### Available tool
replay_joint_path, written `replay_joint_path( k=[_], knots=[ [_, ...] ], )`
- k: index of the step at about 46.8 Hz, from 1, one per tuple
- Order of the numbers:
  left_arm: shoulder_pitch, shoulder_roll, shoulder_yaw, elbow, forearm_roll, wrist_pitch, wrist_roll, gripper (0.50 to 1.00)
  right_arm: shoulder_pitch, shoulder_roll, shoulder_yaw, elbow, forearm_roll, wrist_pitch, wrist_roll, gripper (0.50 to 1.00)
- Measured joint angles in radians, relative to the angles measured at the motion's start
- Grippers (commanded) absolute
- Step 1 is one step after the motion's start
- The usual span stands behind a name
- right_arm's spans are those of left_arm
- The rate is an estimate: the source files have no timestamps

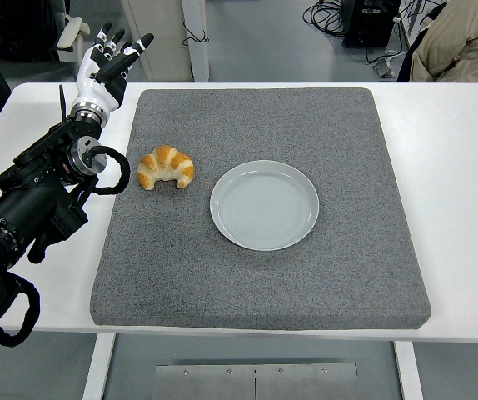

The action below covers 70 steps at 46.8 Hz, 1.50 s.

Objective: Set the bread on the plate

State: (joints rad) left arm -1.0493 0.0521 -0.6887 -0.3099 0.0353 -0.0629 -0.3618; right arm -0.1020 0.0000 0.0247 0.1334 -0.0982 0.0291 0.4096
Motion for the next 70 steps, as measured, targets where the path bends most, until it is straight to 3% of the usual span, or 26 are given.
replay_joint_path(
  k=[32,42,59,70],
  knots=[
    [-0.007,-0.002,0.023,-0.004,0.015,0.003,0.008,0.993,0.000,0.000,0.000,0.000,0.000,0.000,0.000,1.000],
    [-0.009,0.018,0.115,-0.034,0.019,0.016,0.012,0.992,0.000,0.000,0.000,0.000,0.000,0.000,0.000,1.000],
    [-0.019,0.149,0.225,-0.175,0.023,0.066,0.010,0.992,0.000,0.000,0.000,0.000,0.000,0.000,0.000,1.000],
    [-0.065,0.264,0.413,-0.300,0.057,0.066,0.010,0.990,0.000,0.000,0.000,0.000,0.000,0.000,0.000,1.000]
  ],
)
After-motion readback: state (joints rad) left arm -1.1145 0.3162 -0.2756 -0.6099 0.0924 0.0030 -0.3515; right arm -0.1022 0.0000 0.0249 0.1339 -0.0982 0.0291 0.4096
